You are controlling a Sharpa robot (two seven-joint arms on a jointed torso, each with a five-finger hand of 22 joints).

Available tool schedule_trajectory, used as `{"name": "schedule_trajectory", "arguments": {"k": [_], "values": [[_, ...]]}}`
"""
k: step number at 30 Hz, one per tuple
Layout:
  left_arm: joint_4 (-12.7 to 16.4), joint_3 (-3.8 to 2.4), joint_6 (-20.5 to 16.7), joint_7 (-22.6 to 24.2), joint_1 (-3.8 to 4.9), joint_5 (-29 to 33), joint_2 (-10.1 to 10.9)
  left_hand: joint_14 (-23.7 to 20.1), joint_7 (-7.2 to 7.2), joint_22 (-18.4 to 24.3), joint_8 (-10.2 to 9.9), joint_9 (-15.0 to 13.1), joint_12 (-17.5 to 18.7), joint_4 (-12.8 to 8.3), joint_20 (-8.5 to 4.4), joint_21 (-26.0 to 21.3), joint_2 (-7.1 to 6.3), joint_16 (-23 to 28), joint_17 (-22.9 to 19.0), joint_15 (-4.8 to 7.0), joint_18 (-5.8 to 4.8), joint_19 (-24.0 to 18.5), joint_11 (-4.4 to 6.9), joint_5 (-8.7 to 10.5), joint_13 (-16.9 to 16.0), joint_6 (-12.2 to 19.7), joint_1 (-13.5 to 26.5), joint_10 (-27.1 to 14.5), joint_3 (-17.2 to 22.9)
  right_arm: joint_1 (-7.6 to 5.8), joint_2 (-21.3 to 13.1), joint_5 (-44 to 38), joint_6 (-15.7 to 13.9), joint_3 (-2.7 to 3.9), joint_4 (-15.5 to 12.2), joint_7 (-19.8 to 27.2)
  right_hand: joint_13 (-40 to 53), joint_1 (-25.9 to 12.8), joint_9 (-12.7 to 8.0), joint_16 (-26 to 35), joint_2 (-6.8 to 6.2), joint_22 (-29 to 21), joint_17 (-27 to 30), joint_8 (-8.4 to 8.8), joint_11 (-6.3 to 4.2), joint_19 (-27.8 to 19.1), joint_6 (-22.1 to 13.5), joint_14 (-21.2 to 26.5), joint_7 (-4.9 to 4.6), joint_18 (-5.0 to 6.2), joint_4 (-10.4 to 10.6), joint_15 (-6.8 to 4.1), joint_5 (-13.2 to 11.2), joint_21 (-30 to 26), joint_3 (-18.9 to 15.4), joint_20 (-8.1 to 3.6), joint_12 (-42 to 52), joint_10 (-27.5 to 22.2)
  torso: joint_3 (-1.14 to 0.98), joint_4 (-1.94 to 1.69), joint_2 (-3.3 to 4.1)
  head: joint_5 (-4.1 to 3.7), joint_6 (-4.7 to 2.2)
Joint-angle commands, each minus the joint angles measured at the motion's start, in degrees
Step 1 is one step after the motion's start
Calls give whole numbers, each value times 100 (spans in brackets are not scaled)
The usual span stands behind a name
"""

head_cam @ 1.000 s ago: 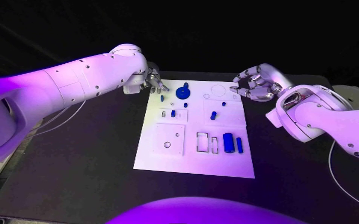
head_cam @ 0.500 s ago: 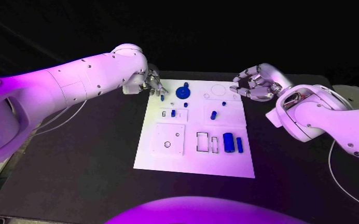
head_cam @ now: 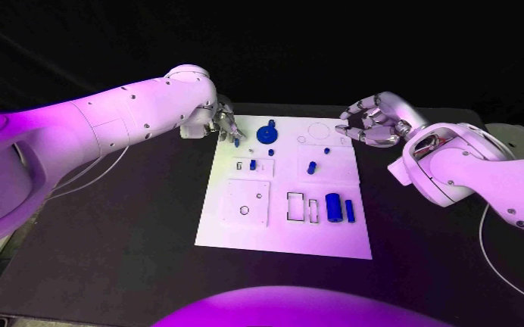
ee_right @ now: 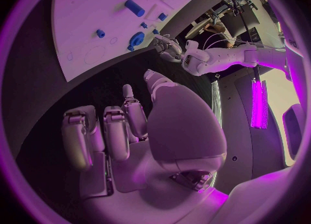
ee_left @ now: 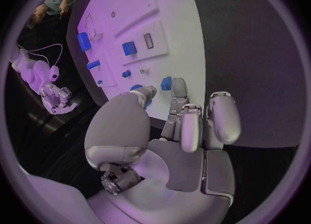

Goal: Assemble the parts on the task board

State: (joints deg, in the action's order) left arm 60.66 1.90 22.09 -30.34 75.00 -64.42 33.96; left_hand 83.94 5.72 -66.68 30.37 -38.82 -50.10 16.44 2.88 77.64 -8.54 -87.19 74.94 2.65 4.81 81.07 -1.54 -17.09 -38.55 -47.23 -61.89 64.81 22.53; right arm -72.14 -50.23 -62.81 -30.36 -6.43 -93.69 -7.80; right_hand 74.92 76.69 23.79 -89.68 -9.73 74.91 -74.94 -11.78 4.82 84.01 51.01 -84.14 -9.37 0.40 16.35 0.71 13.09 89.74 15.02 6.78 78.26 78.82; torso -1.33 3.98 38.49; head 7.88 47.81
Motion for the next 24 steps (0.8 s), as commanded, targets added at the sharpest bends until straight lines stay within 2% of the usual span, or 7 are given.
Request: {"name": "schedule_trajectory", "arguments": {"k": [1,9,20,22,24], "values": [[-16,1,42,33,-9,116,-25,468,-1,-6,33,10,-4,-20,20,36,10,-17,1003,-2,-21,26,33,-1,7,-47,-55,14,-23,3,3,-51,69,0,-10,16,326,-55,9,28,5,1483,-1383,-20,-35,580,-25,-553,14,-30,5,-46,18,-11,9,-58,-3,4,-1,3,0,2,5],[-38,3,9,38,-17,151,-33,466,-16,-13,52,35,-13,-38,18,40,94,-14,995,7,-21,25,46,-3,17,-88,-196,21,0,3,6,-51,72,0,-9,15,328,-57,11,29,9,1485,-1380,-26,-36,581,-25,-552,15,-30,3,-46,22,-8,14,-58,-1,6,-4,0,0,-3,19],[-39,3,-12,44,-18,236,-36,459,-96,-29,209,13,-17,-173,-11,47,292,-1,970,63,-22,22,114,-2,55,-187,-660,36,167,4,10,-51,74,0,-6,18,328,-57,12,29,9,1485,-1380,-27,-36,582,-25,-552,15,-30,3,-47,23,-8,14,-59,-1,7,-1,4,-1,-7,30],[-40,3,-22,48,-18,260,-35,457,-132,-25,288,-32,-1,-333,-29,44,414,5,959,92,-19,16,147,-7,79,-181,-915,36,377,5,10,-51,74,0,-6,19,326,-56,14,33,10,1480,-1372,-32,-37,577,-25,-550,16,-28,0,-47,28,-16,18,-59,-2,5,-1,5,-2,-7,31],[-42,3,-29,56,-18,284,-34,455,-142,-25,380,-99,14,-440,-41,42,458,10,951,101,-20,13,156,21,106,-145,-1030,46,565,5,10,-51,74,0,-7,20,326,-56,14,33,10,1480,-1372,-32,-37,577,-25,-550,16,-28,0,-47,28,-16,18,-59,-2,5,-2,4,-2,-6,32]]}}
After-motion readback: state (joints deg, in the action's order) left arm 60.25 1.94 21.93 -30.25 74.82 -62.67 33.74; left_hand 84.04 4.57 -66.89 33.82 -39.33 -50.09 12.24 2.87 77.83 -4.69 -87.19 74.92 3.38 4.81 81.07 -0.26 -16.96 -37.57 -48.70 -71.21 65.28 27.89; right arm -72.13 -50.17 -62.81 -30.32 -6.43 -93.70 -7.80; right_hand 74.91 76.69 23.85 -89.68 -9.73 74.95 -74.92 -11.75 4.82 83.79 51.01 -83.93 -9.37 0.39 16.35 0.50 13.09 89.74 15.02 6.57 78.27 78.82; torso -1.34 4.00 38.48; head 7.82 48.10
